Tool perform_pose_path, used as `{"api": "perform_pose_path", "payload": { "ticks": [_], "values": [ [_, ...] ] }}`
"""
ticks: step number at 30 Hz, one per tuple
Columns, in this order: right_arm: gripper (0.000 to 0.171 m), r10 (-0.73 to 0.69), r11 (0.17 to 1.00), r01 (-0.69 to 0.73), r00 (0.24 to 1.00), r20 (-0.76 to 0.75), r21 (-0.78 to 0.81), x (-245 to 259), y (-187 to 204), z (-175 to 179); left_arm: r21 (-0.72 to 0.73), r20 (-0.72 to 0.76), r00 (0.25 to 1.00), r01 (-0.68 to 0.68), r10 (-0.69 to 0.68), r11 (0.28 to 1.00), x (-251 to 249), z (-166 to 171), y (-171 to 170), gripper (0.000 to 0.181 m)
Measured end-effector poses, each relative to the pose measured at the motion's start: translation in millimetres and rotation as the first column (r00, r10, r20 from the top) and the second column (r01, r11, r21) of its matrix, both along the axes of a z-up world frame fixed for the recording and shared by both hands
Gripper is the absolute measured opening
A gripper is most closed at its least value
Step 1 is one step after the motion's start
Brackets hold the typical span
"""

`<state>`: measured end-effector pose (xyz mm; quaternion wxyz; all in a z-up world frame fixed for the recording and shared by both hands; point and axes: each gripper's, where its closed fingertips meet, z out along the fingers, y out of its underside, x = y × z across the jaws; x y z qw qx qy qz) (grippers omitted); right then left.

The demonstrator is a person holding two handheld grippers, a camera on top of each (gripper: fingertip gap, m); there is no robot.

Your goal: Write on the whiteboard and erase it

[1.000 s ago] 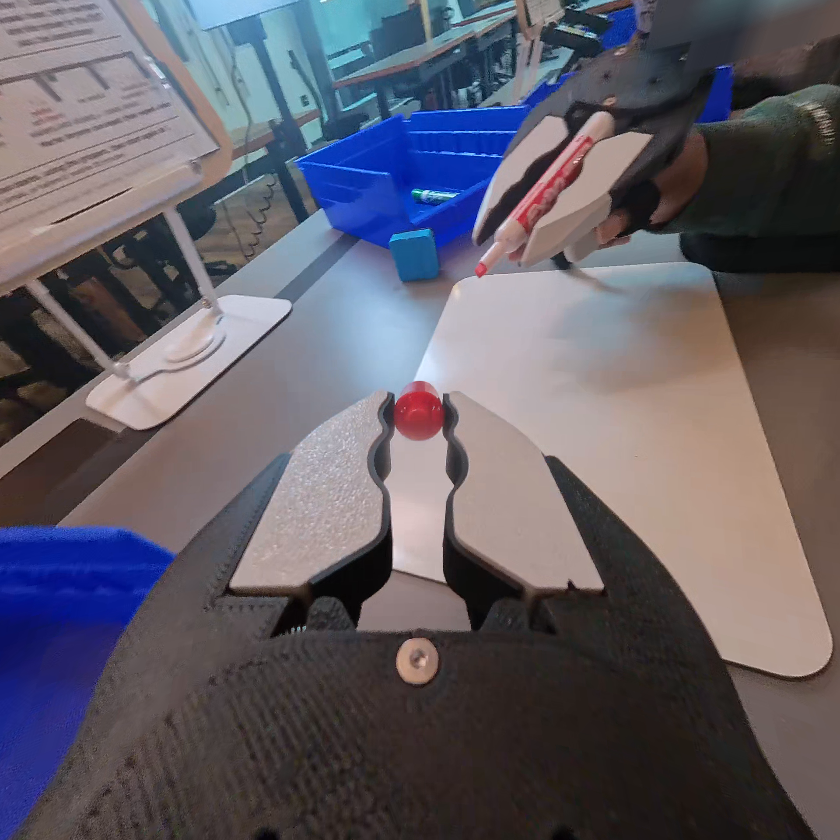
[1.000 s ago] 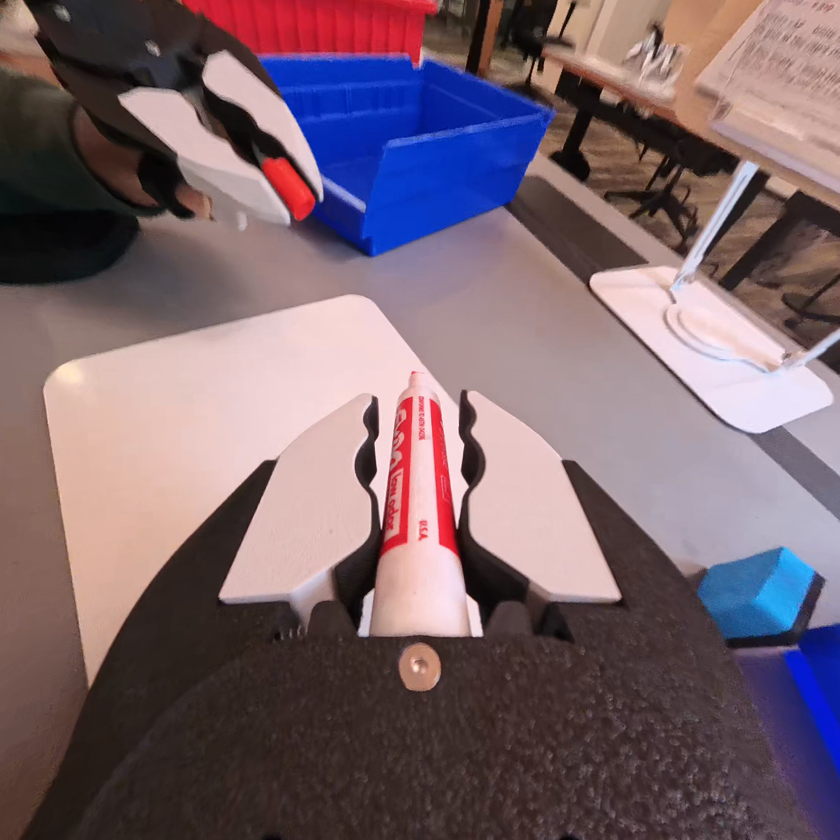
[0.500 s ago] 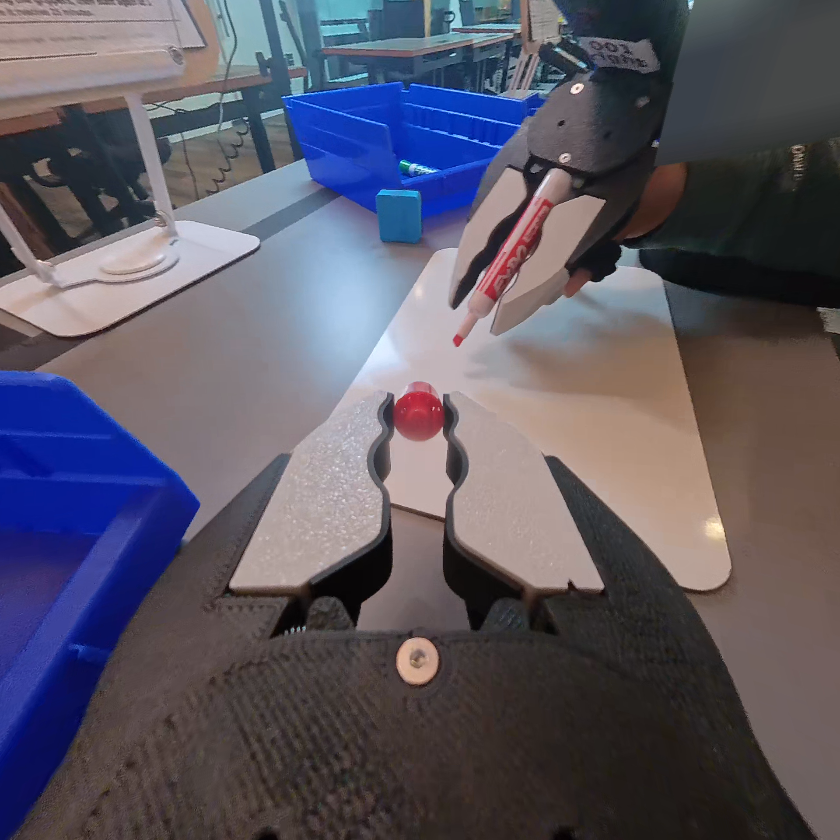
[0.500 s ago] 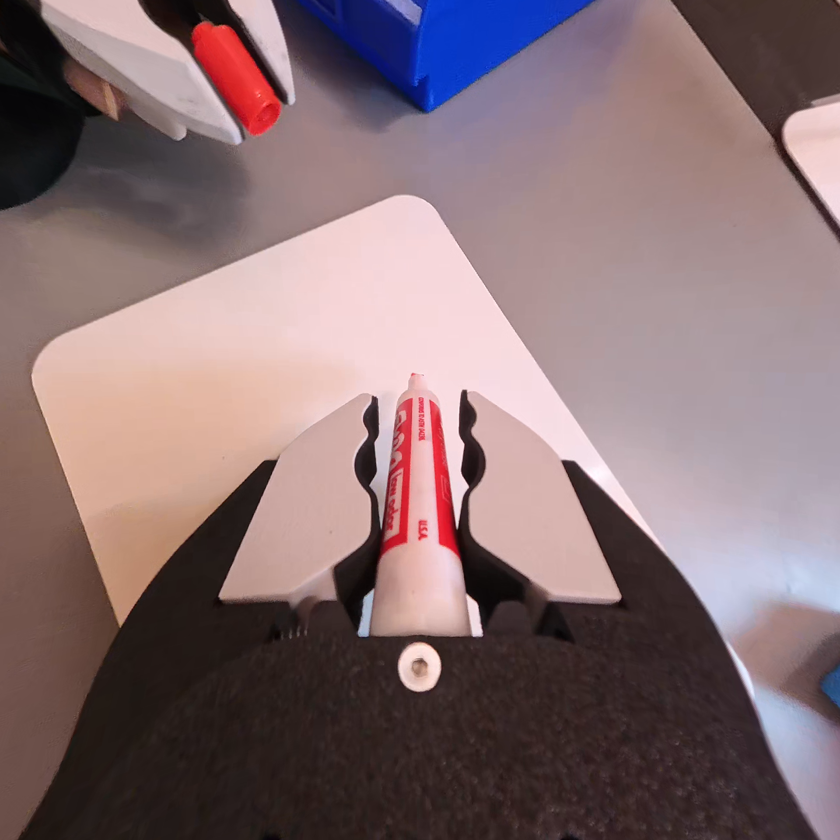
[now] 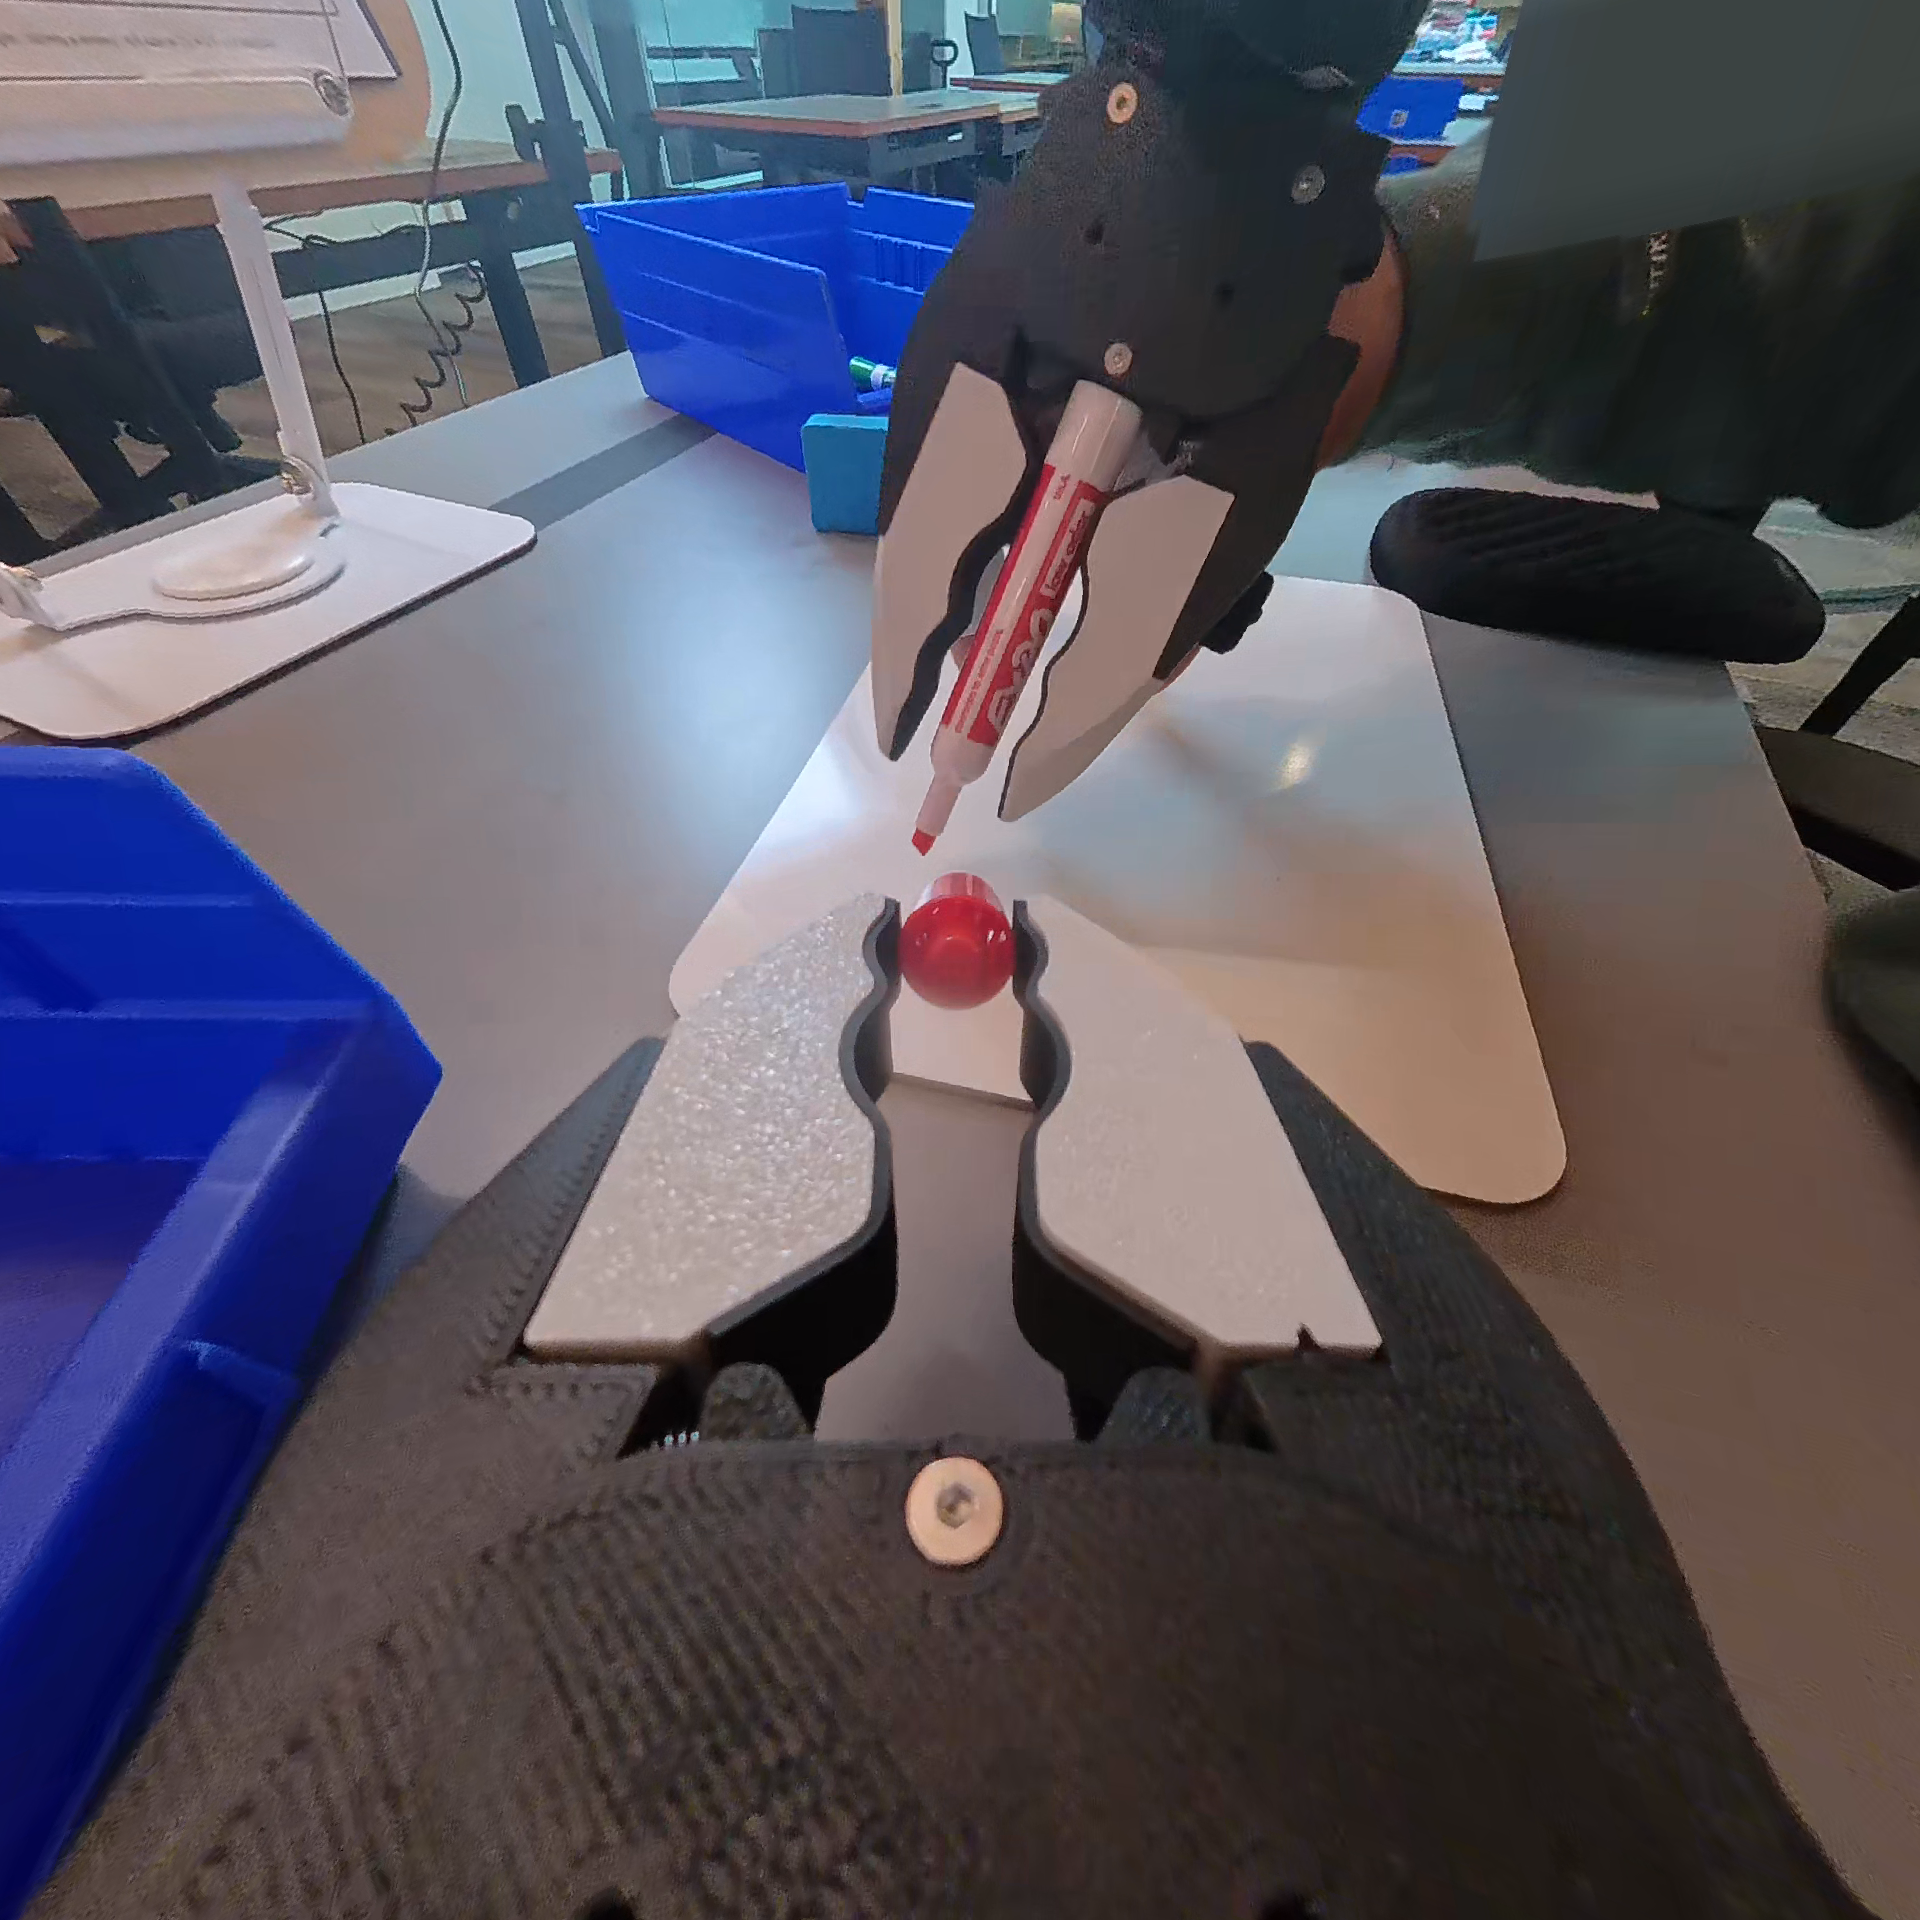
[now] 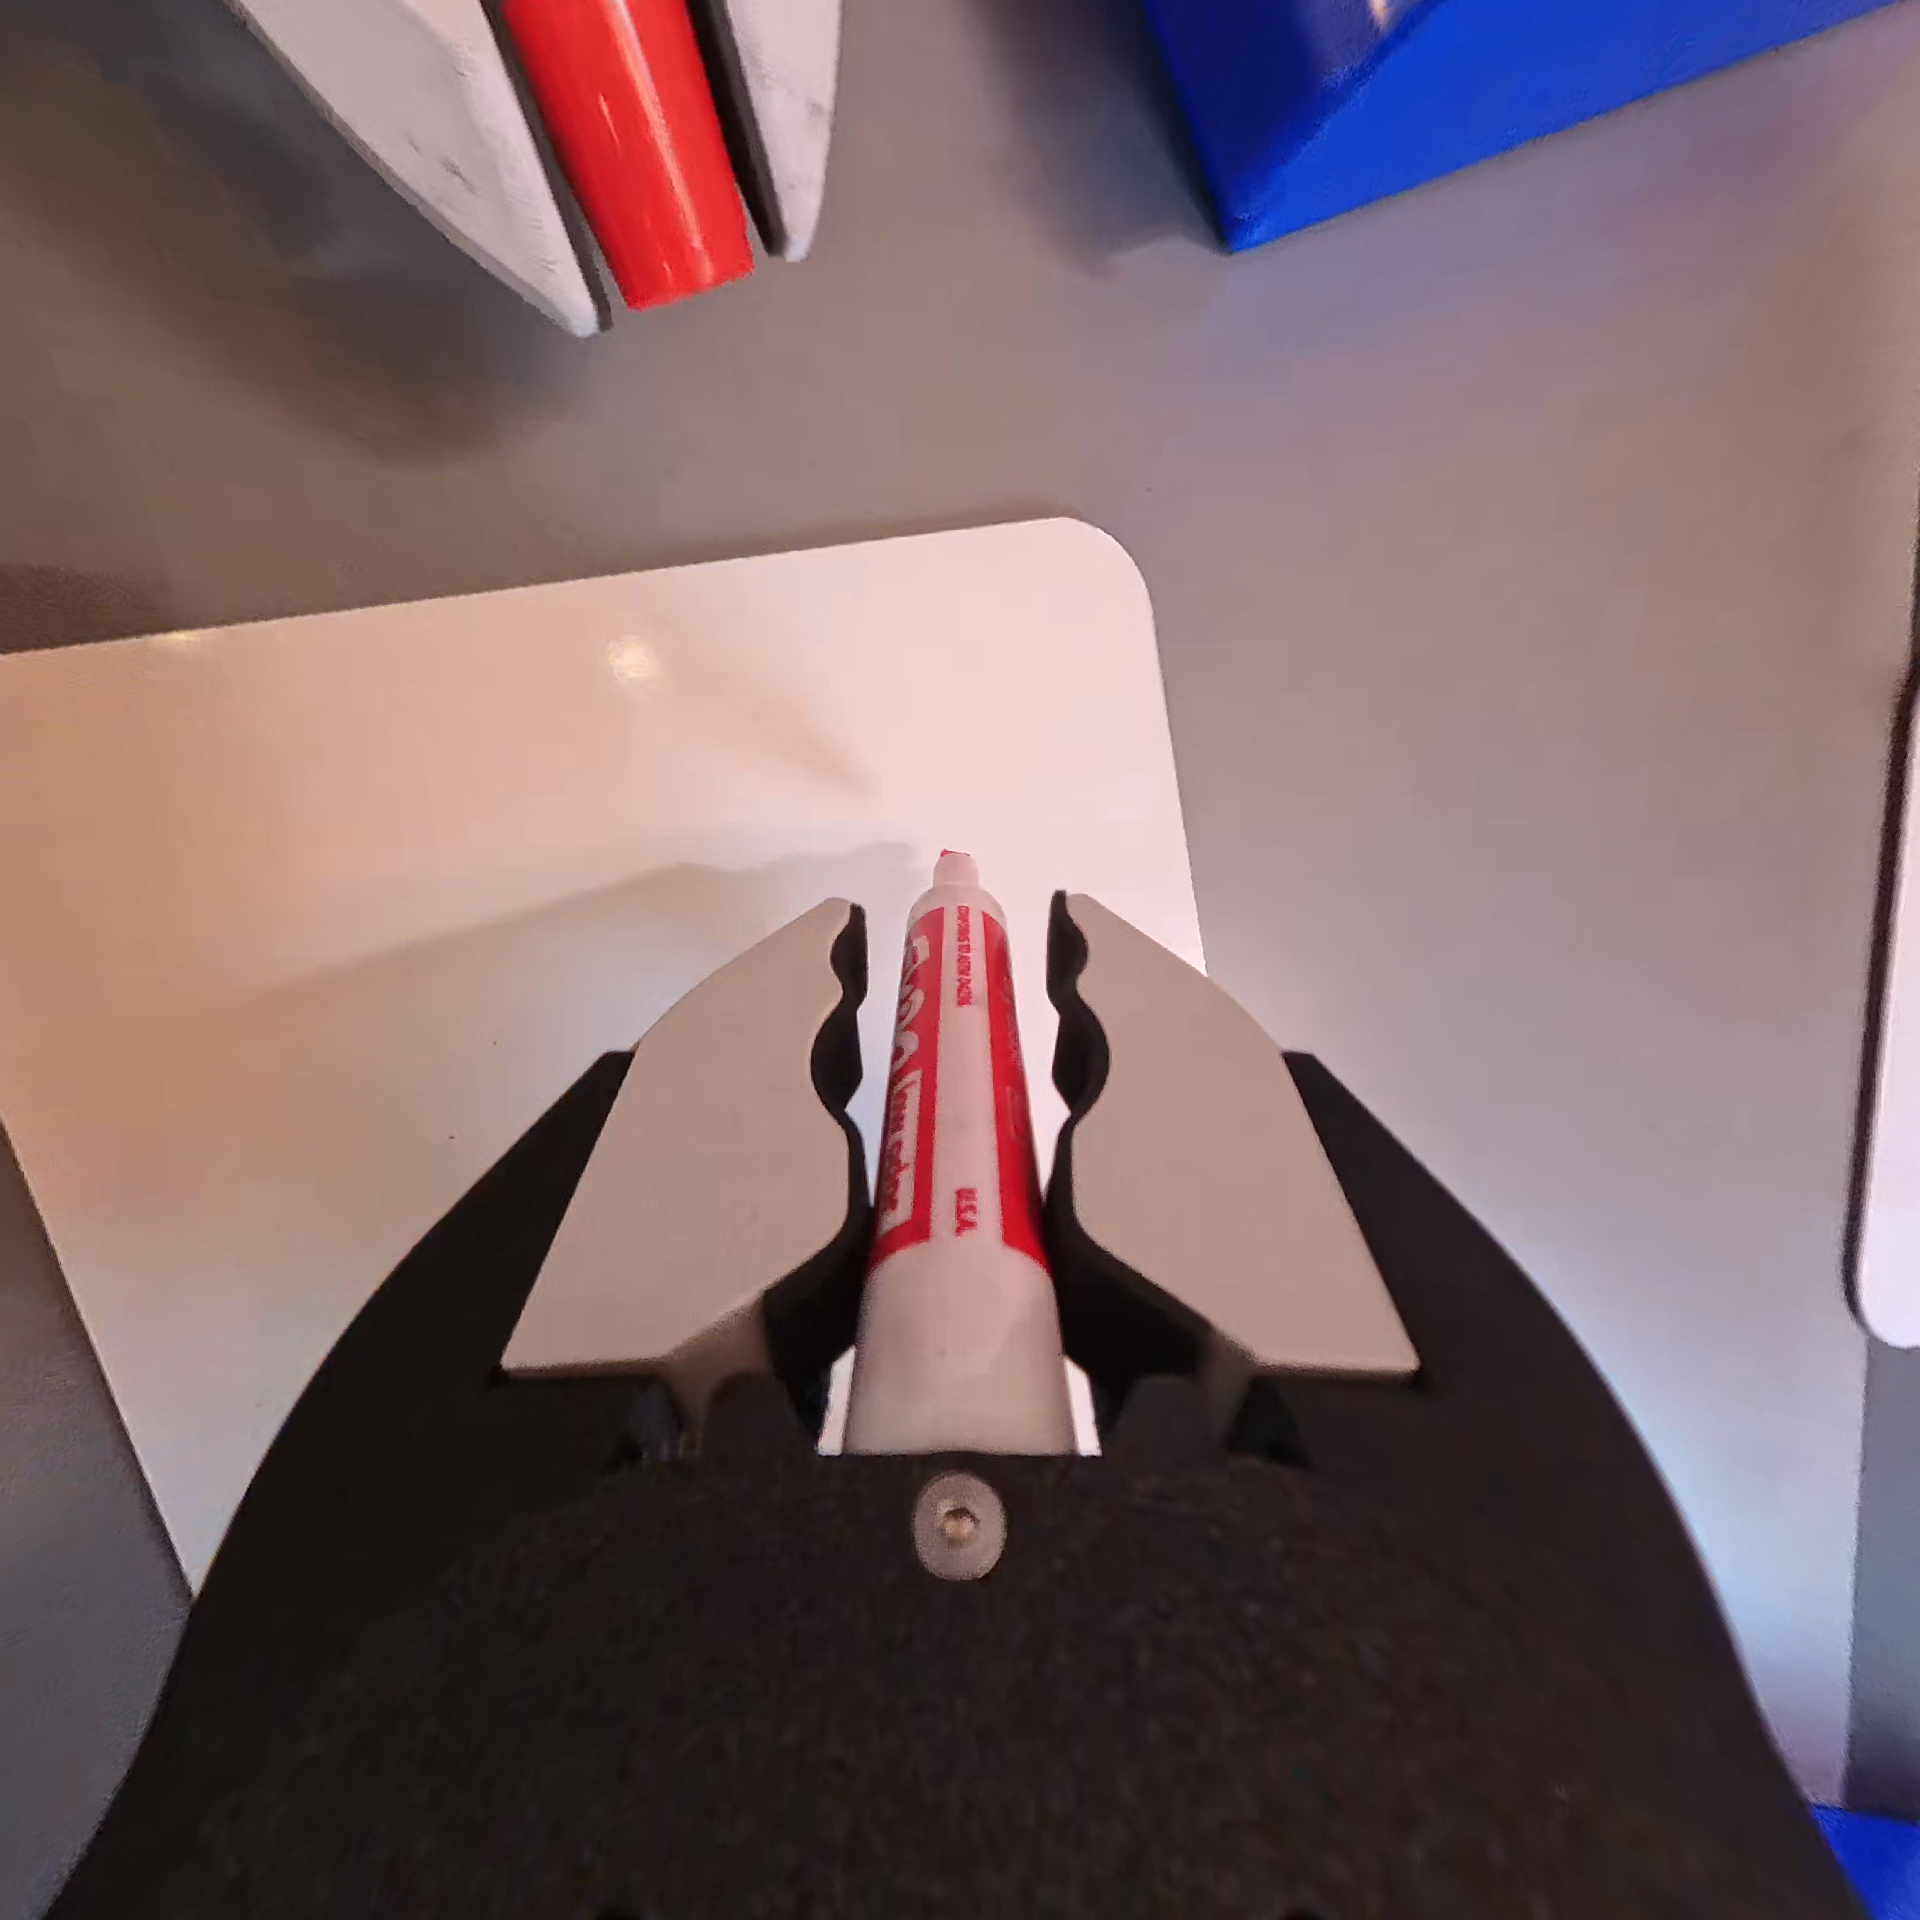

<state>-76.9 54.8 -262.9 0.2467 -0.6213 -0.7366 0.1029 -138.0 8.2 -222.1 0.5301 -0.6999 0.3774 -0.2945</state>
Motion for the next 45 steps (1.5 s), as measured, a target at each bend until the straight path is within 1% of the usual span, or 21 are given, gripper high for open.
{"api": "perform_pose_path", "payload": {
  "ticks": [6, 11, 14, 17, 21, 23, 25, 29, 32, 35, 38, 41, 43, 45],
  "values": [
    [0.034, 0.057, 0.998, -0.059, 0.993, 0.103, 0.021, -8.7, 2.2, -8.9, -0.034, 0.021, 1.000, 0.012, -0.011, 0.999, 0.5, -1.1, -0.5, 0.020],
    [0.034, 0.092, 0.995, -0.095, 0.987, 0.128, 0.014, -18.5, 1.4, -11.9, -0.110, 0.116, 0.993, 0.005, 0.008, 0.994, -4.7, 2.2, 3.9, 0.020],
    [0.034, 0.141, 0.990, -0.140, 0.979, 0.146, -0.015, -24.0, -12.7, -12.7, -0.106, 0.141, 0.988, -0.053, 0.068, 0.993, -13.9, 5.7, 12.5, 0.020],
    [0.034, 0.197, 0.980, -0.189, 0.966, 0.169, -0.059, -20.6, -35.4, -13.0, -0.087, 0.133, 0.988, -0.066, 0.077, 0.994, -14.8, 6.9, 13.1, 0.020],
    [0.034, 0.245, 0.967, -0.223, 0.947, 0.208, -0.124, 2.2, -66.4, -13.0, -0.075, 0.111, 0.991, -0.060, 0.068, 0.995, -12.6, 5.2, 11.4, 0.020],
    [0.034, 0.240, 0.968, -0.214, 0.942, 0.234, -0.133, 18.2, -73.1, -12.9, -0.076, 0.109, 0.992, -0.059, 0.067, 0.995, -12.1, 4.7, 11.2, 0.020],
    [0.034, 0.208, 0.976, -0.182, 0.941, 0.266, -0.119, 34.1, -67.6, -12.6, -0.080, 0.104, 0.992, -0.055, 0.064, 0.995, -11.3, 3.5, 11.0, 0.020],
    [0.034, 0.126, 0.991, -0.106, 0.942, 0.312, -0.081, 52.1, -35.6, -12.2, -0.087, 0.096, 0.994, -0.046, 0.054, 0.995, -9.1, 1.2, 10.0, 0.020],
    [0.034, 0.086, 0.996, -0.075, 0.945, 0.317, -0.048, 47.6, -7.3, -12.3, -0.092, 0.089, 0.995, -0.033, 0.041, 0.995, -6.8, -0.5, 8.0, 0.020],
    [0.034, 0.084, 0.996, -0.079, 0.952, 0.293, -0.029, 29.2, 11.2, -12.6, -0.096, 0.081, 0.996, -0.025, 0.033, 0.995, -5.5, -2.3, 6.8, 0.020],
    [0.034, 0.114, 0.993, -0.111, 0.959, 0.258, -0.026, 3.7, 15.0, -13.0, -0.102, 0.078, 0.997, -0.017, 0.026, 0.995, -4.9, -3.5, 6.0, 0.020],
    [0.034, 0.157, 0.988, -0.150, 0.963, 0.221, -0.049, -14.3, 5.1, -12.9, -0.130, 0.081, 0.997, 0.002, 0.009, 0.992, -2.6, -6.7, 3.8, 0.020],
    [0.034, 0.154, 0.988, -0.147, 0.970, 0.185, -0.050, -14.4, 3.4, -7.2, -0.131, 0.076, 0.997, 0.006, 0.004, 0.991, -2.0, -7.9, 3.2, 0.020],
    [0.034, 0.113, 0.992, -0.103, 0.983, 0.142, -0.075, -4.6, 6.3, 2.0, -0.130, 0.077, 0.997, 0.005, 0.005, 0.991, -2.3, -7.7, 3.3, 0.020]
  ]
}}
